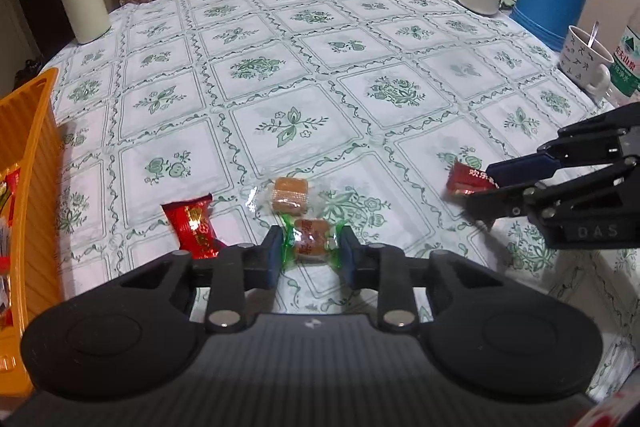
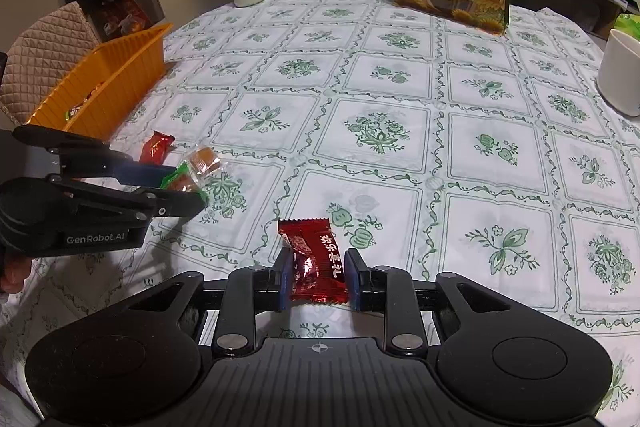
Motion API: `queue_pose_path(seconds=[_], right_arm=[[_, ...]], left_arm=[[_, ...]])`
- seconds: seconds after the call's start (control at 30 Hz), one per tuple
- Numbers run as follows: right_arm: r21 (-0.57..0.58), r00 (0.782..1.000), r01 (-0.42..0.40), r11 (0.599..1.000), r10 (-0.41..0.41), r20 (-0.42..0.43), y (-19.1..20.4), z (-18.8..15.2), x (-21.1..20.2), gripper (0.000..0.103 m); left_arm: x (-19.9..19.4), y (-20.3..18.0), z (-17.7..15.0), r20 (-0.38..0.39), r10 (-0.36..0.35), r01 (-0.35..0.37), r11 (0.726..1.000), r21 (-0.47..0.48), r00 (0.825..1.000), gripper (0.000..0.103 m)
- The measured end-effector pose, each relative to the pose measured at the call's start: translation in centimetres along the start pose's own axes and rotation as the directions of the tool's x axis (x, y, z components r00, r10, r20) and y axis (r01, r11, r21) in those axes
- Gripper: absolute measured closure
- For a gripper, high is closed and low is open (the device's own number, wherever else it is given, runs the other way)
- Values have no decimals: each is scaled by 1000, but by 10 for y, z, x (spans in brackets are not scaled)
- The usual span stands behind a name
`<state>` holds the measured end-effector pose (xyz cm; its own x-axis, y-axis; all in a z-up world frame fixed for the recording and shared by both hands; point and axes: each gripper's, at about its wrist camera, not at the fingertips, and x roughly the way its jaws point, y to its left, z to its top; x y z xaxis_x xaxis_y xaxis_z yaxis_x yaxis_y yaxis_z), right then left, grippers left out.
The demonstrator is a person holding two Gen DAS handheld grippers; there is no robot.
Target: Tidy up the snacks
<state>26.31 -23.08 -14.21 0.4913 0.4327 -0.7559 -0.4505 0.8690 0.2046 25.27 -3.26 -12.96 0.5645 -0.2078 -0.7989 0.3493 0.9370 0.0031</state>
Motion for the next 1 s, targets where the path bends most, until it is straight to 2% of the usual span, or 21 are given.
queue_pose_path(seconds=[0.1, 0.37, 0.47, 0.53, 0.57, 1.0], right_arm=[[-13, 1000, 0, 1000, 0, 3, 2, 1, 1, 66], [-115, 999, 39, 993, -39, 0, 13, 1, 8, 65], [-148, 999, 48, 988, -48, 1, 18, 0, 10, 67], [-157, 999, 54, 986, -54, 2, 20, -1, 10, 76], [-162, 998, 56, 985, -56, 1, 20, 0, 11, 77], [-167, 999, 35, 985, -38, -16, 28, -3, 6, 78]], left_arm=[[-4, 1, -3, -11, -1, 1, 999, -32, 1000, 77], [-19, 11, -17, -36, 17, -22, 991, -129, 999, 77], [-24, 15, -23, -40, 31, -36, 988, -150, 999, 78], [-27, 17, -26, -42, 38, -44, 986, -161, 998, 78], [-29, 17, -28, -41, 41, -47, 985, -164, 998, 78], [-49, 24, -43, -29, 55, -60, 975, -214, 998, 78]])
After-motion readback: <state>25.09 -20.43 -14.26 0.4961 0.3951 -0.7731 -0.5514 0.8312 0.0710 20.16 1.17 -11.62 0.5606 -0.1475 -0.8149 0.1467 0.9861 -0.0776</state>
